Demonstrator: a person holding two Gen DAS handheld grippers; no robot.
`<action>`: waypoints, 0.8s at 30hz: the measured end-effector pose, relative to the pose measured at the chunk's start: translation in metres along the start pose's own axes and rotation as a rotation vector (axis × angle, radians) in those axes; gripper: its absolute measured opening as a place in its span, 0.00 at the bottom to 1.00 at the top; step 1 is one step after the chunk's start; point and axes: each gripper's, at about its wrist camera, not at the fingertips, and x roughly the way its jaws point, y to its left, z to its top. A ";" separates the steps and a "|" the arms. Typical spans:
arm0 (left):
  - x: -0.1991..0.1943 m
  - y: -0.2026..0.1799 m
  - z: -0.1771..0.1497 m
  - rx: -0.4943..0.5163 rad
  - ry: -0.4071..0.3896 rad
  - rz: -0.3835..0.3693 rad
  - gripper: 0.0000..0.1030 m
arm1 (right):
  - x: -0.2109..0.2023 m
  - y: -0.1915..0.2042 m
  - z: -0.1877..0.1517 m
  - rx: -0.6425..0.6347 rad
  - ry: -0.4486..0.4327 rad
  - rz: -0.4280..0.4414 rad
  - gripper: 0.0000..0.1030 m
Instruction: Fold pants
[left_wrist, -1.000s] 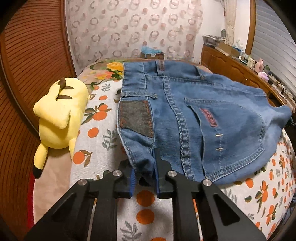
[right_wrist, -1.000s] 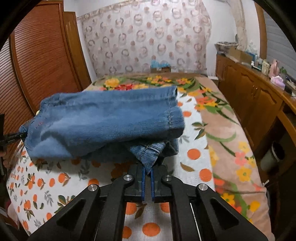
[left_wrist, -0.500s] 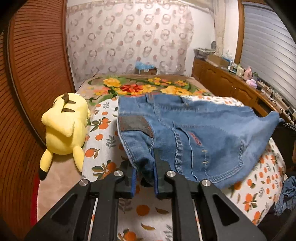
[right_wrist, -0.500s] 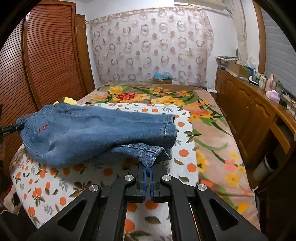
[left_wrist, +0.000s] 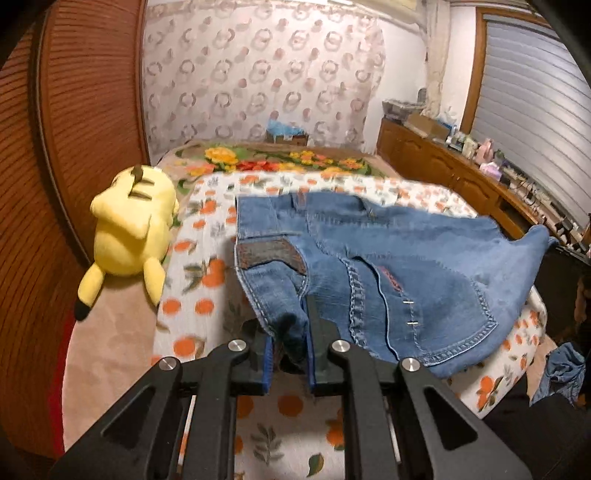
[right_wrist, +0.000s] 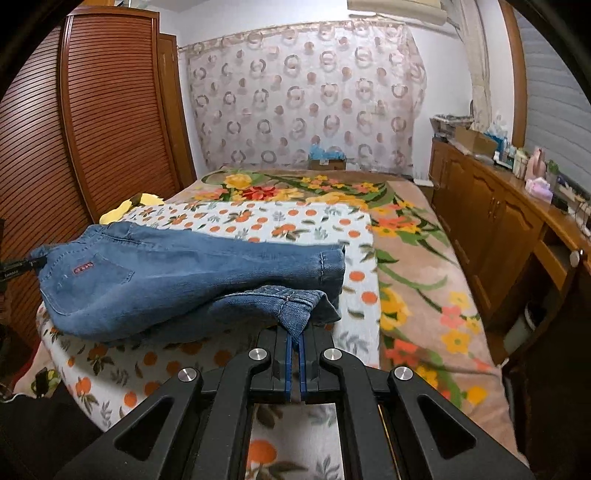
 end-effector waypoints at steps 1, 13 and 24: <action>0.004 -0.002 -0.004 0.006 0.015 0.010 0.14 | 0.003 -0.002 -0.003 0.007 0.016 0.003 0.02; 0.016 -0.012 -0.013 0.023 0.047 0.101 0.52 | 0.022 -0.012 -0.023 0.080 0.124 0.004 0.06; 0.010 -0.055 0.004 0.081 -0.007 0.027 0.79 | -0.005 0.002 -0.035 0.113 0.048 0.001 0.42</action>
